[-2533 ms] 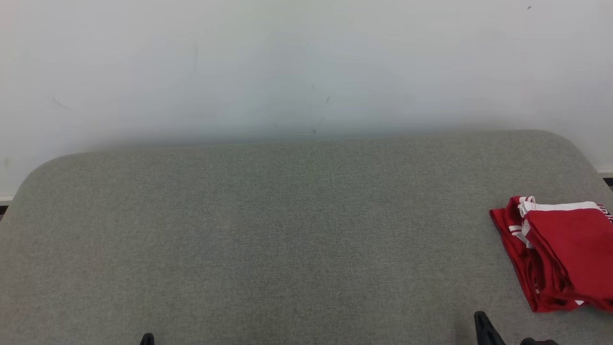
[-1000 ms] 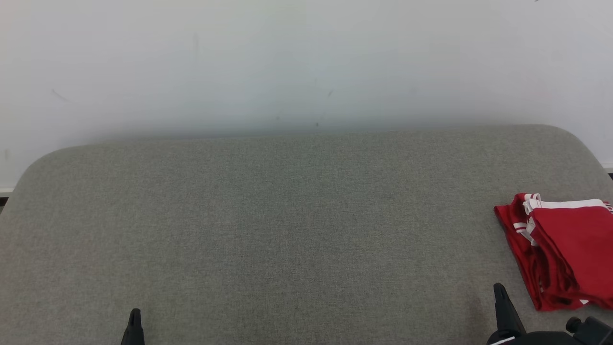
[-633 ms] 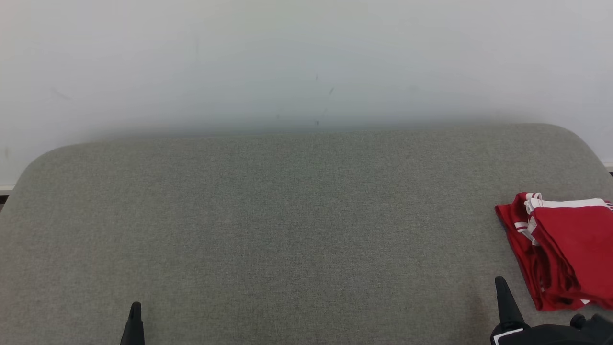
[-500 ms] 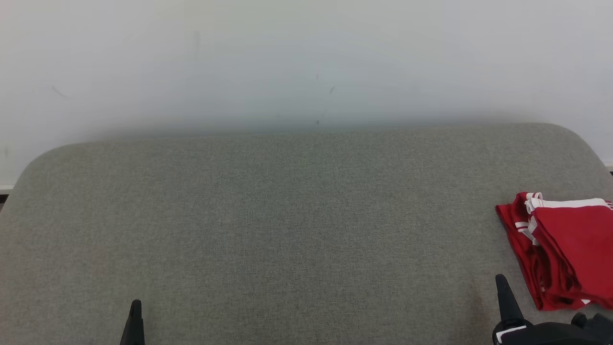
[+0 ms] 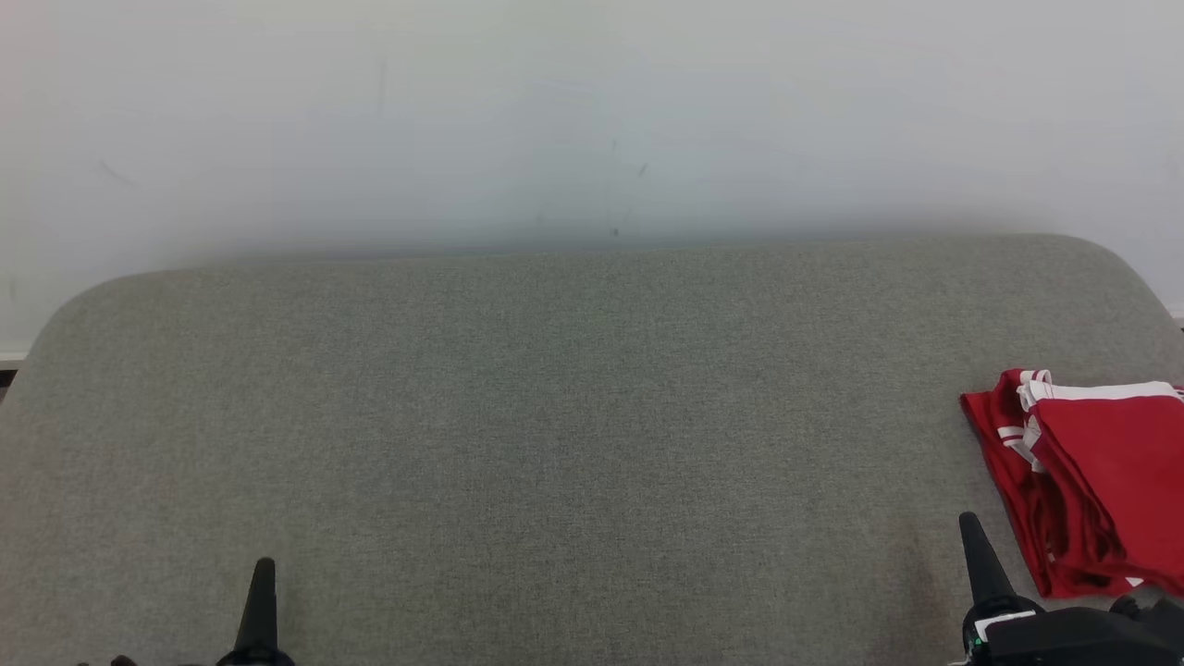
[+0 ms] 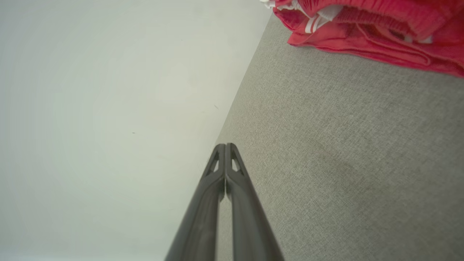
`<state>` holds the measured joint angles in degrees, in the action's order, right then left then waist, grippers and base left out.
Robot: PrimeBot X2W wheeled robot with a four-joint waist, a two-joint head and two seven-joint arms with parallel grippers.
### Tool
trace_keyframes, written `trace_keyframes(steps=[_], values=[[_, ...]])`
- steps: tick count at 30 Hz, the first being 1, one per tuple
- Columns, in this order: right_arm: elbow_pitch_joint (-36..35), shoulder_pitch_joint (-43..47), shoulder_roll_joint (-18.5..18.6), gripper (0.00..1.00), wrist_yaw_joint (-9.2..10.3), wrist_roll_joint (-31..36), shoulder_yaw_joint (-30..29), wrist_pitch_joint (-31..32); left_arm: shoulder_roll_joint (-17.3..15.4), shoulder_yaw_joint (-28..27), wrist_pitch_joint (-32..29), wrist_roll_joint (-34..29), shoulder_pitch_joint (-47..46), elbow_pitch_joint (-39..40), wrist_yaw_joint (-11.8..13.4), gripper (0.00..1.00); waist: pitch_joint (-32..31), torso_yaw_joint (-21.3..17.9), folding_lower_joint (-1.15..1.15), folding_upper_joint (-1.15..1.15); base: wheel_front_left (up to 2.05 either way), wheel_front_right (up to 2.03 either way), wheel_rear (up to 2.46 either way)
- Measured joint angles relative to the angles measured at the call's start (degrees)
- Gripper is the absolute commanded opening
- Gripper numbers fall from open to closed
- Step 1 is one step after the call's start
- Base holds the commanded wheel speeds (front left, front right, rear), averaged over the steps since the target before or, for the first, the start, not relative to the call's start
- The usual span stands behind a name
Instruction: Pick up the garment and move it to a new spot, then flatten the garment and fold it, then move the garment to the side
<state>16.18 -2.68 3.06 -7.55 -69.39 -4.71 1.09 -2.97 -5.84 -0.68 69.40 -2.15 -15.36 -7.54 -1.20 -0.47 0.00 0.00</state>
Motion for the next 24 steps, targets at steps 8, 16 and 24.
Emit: trace_keyframes(steps=[8, 16, 24], values=[[-0.4, -0.8, 0.0, 0.00, 0.00, -4.2, -0.3, 1.0, 0.0, -0.1, -1.1, 4.4, -0.6, 0.2, 0.0, 0.00, 0.2, 0.1, 0.00, 0.00, 0.00, 0.00, 0.00], [-0.7, -1.2, 0.0, 0.00, 0.00, -8.1, -0.6, 1.9, 0.0, -0.2, -2.2, 8.2, -1.5, 0.5, 0.0, 0.00, 0.4, 0.1, 0.00, 0.00, 0.00, 0.00, 0.00], [-1.0, -2.0, -0.1, 0.00, 0.00, -11.8, -0.9, 2.9, 0.0, -0.3, -3.0, 11.9, -1.8, 0.7, 0.0, 0.00, 0.6, 0.2, 0.00, 0.00, 0.00, 0.00, 0.00]])
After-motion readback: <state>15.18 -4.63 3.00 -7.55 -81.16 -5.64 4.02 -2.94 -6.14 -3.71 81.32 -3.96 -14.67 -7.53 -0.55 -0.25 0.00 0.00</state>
